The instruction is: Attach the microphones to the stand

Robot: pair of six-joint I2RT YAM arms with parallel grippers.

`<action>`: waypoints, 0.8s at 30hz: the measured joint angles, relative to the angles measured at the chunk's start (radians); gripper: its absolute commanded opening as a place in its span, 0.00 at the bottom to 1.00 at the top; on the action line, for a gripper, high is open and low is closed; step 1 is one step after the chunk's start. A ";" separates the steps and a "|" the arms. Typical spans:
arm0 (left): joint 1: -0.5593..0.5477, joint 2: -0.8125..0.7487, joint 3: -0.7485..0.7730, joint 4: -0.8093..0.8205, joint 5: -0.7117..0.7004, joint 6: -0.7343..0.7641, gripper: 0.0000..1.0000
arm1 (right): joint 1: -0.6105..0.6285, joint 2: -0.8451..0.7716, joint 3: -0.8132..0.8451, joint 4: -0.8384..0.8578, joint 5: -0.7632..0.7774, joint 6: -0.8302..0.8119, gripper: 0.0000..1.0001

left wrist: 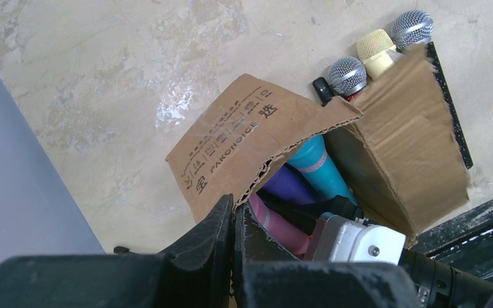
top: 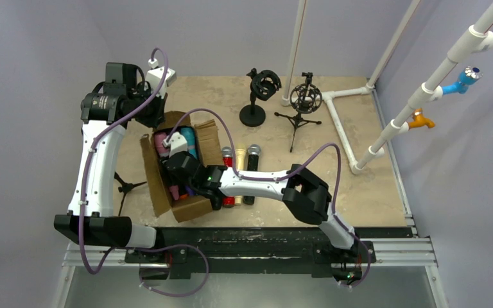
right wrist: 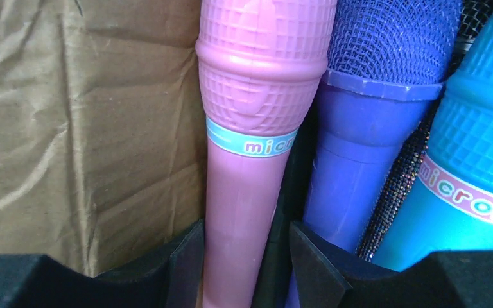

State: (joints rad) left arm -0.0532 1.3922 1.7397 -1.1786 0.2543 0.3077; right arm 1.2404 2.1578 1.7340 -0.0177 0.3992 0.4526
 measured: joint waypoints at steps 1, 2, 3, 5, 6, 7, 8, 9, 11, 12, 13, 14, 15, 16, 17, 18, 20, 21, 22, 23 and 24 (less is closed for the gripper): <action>0.000 0.000 -0.002 0.001 0.000 0.000 0.00 | 0.000 0.011 0.007 0.001 0.011 0.000 0.54; 0.000 0.000 -0.003 0.001 0.000 0.000 0.00 | -0.001 0.019 0.015 0.002 0.021 0.000 0.54; 0.000 0.000 -0.003 0.001 0.001 0.000 0.00 | -0.001 0.025 0.021 0.002 0.027 -0.001 0.54; 0.000 -0.001 -0.003 0.002 0.001 0.000 0.00 | -0.002 0.042 0.041 0.002 0.037 -0.004 0.54; 0.000 -0.001 -0.003 0.002 0.001 0.000 0.00 | -0.002 0.050 0.054 0.003 0.040 -0.006 0.53; 0.000 -0.001 -0.003 0.002 0.001 0.000 0.00 | -0.003 0.061 0.068 0.004 0.044 -0.007 0.50; 0.000 -0.001 -0.003 0.003 0.001 0.000 0.00 | -0.003 0.068 0.077 0.005 0.047 -0.008 0.47; 0.000 -0.001 -0.003 0.003 0.000 0.000 0.00 | -0.003 0.073 0.082 0.005 0.050 -0.009 0.43; 0.000 -0.001 -0.003 0.005 0.000 0.002 0.00 | -0.002 0.076 0.086 0.012 0.050 -0.009 0.33; 0.000 -0.002 -0.003 0.006 0.000 0.003 0.00 | -0.001 0.076 0.085 0.014 0.052 -0.006 0.27; 0.000 -0.002 -0.003 0.007 -0.005 0.006 0.00 | -0.001 0.073 0.082 0.020 0.053 -0.002 0.23; 0.000 -0.003 -0.004 0.008 -0.010 0.010 0.00 | -0.002 0.066 0.071 0.031 0.053 0.003 0.19; 0.000 -0.005 -0.004 0.011 -0.014 0.011 0.00 | -0.002 0.058 0.057 0.040 0.051 0.000 0.16; 0.000 -0.005 -0.004 0.014 -0.015 0.012 0.00 | -0.002 0.044 0.042 0.046 0.049 -0.001 0.12; 0.000 -0.007 -0.004 0.015 -0.016 0.017 0.00 | -0.002 0.024 0.023 0.048 0.046 -0.002 0.10; -0.001 -0.008 -0.005 0.015 -0.018 0.019 0.00 | -0.002 0.003 0.005 0.049 0.045 -0.001 0.06; -0.001 -0.010 -0.009 0.017 -0.025 0.024 0.00 | -0.003 -0.052 -0.034 0.048 0.037 0.002 0.02; 0.000 -0.011 -0.011 0.021 -0.029 0.026 0.00 | -0.003 -0.078 -0.050 0.042 0.030 0.004 0.00; 0.000 -0.011 -0.013 0.027 -0.034 0.029 0.00 | -0.002 -0.109 -0.069 0.037 0.023 0.010 0.00; 0.000 -0.011 -0.015 0.035 -0.039 0.030 0.00 | -0.002 -0.140 -0.088 0.033 0.016 0.015 0.00; 0.000 -0.011 -0.016 0.043 -0.043 0.033 0.00 | -0.002 -0.172 -0.106 0.033 0.005 0.020 0.00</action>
State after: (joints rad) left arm -0.0536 1.3815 1.7237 -1.1358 0.2108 0.3408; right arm 1.2388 1.9862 1.6279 0.0154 0.4038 0.4728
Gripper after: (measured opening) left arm 0.010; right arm 0.391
